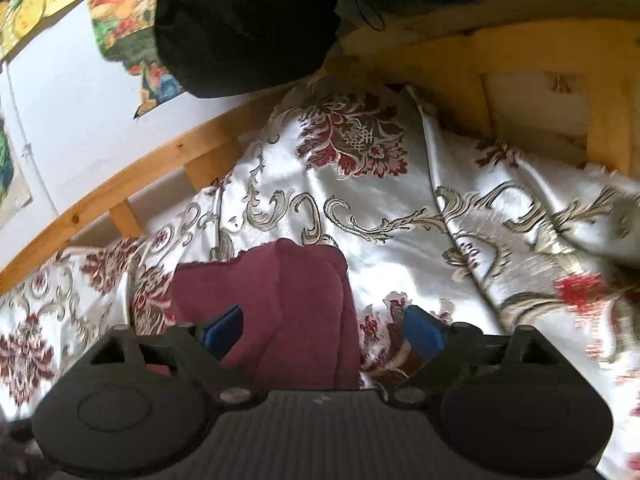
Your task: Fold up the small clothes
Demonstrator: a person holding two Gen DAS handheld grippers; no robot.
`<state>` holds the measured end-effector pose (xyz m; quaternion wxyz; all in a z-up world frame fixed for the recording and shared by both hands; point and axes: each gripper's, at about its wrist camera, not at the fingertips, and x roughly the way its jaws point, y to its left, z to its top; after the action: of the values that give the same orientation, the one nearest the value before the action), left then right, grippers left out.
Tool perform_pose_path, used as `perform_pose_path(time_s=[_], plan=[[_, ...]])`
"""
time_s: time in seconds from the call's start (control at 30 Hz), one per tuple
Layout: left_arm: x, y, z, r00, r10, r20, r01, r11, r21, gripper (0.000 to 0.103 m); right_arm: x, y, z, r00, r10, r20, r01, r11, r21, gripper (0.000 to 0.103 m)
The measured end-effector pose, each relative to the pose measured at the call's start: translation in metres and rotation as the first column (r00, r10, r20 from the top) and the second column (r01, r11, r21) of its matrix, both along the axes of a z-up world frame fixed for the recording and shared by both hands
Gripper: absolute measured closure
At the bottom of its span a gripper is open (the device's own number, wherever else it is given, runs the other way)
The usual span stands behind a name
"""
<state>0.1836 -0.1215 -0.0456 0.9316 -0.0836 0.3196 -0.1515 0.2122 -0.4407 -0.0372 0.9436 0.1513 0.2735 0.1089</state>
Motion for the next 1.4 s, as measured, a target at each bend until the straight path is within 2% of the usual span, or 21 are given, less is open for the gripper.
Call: perform_pose_path(time_s=[0.1,0.23,0.33,0.37,0.4,0.53,0.6,0.7,0.77,0.87,0.93,0.97,1.03,1.07,1.1,1.2,1.33,1.4], plan=[[0.001,0.009,0.007,0.998,0.053,0.016,-0.053,0.998,-0.016,0.001,-0.017,-0.003,0.007,0.999,0.042,-0.029,-0.041,0.999,0.010,0.004],[0.013,0.019,0.008,0.994,0.103,-0.028,-0.103,0.994,-0.020,0.001,-0.017,-0.001,0.002,0.986,0.127,-0.111,-0.114,0.987,0.113,0.004],[0.025,0.023,0.005,0.993,0.094,-0.076,-0.098,0.994,-0.046,0.001,-0.012,0.007,-0.006,0.980,0.136,-0.145,-0.123,0.988,0.096,0.006],[0.028,0.024,0.003,0.992,0.086,-0.092,-0.091,0.994,-0.054,0.001,-0.010,0.010,-0.009,0.979,0.137,-0.151,-0.126,0.989,0.080,0.018],[0.031,0.023,0.001,0.991,0.083,-0.102,-0.089,0.994,-0.058,0.001,-0.009,0.012,-0.010,0.979,0.141,-0.149,-0.131,0.989,0.074,0.034],[0.036,0.018,-0.007,0.990,0.067,-0.125,-0.076,0.995,-0.064,0.001,-0.001,0.010,-0.017,0.978,0.160,-0.136,-0.141,0.980,0.137,0.052],[0.038,0.015,-0.012,0.989,0.049,-0.141,-0.060,0.995,-0.075,0.001,0.004,0.007,-0.019,0.982,0.141,-0.127,-0.119,0.980,0.162,0.078],[0.040,0.012,-0.016,0.987,0.018,-0.159,-0.035,0.994,-0.107,0.001,0.006,0.002,-0.018,0.989,0.101,-0.104,-0.082,0.982,0.172,0.085],[0.038,0.009,-0.016,0.990,-0.010,-0.141,-0.007,0.993,-0.119,0.001,0.004,0.002,-0.014,0.995,0.064,-0.072,-0.053,0.989,0.141,0.086],[0.038,0.003,-0.016,0.991,-0.051,-0.124,0.036,0.992,-0.121,0.001,0.003,0.002,-0.012,0.998,0.054,-0.045,-0.048,0.992,0.114,0.086],[0.039,0.000,-0.017,0.989,-0.063,-0.134,0.047,0.992,-0.120,0.001,0.006,0.002,-0.015,0.996,0.066,-0.068,-0.057,0.991,0.123,0.085],[0.040,-0.001,-0.019,0.988,-0.064,-0.142,0.046,0.991,-0.123,0.001,0.006,0.000,-0.016,0.995,0.063,-0.076,-0.052,0.989,0.136,0.081],[0.042,0.000,-0.020,0.986,-0.063,-0.152,0.042,0.989,-0.139,0.001,0.006,-0.003,-0.017,0.996,0.050,-0.076,-0.038,0.988,0.151,0.064],[0.043,0.002,-0.021,0.986,-0.061,-0.157,0.037,0.988,-0.152,0.001,0.007,-0.006,-0.017,0.997,0.028,-0.069,-0.017,0.988,0.151,0.048],[0.044,0.004,-0.021,0.985,-0.059,-0.160,0.032,0.986,-0.165,0.001,0.008,-0.007,-0.018,0.998,0.012,-0.059,-0.003,0.989,0.151,0.037],[0.048,0.011,-0.022,0.985,-0.051,-0.167,0.016,0.978,-0.206,0.001,0.021,-0.011,-0.024,0.999,-0.024,-0.039,0.029,0.988,0.151,0.035],[0.055,0.026,-0.024,0.984,-0.009,-0.177,-0.045,0.955,-0.295,0.001,0.039,-0.018,-0.044,0.999,0.008,-0.041,0.003,0.967,0.253,0.036],[0.058,0.034,-0.028,0.980,0.017,-0.196,-0.083,0.938,-0.335,0.001,0.043,-0.014,-0.047,0.999,0.038,-0.024,-0.032,0.973,0.229,0.031]])
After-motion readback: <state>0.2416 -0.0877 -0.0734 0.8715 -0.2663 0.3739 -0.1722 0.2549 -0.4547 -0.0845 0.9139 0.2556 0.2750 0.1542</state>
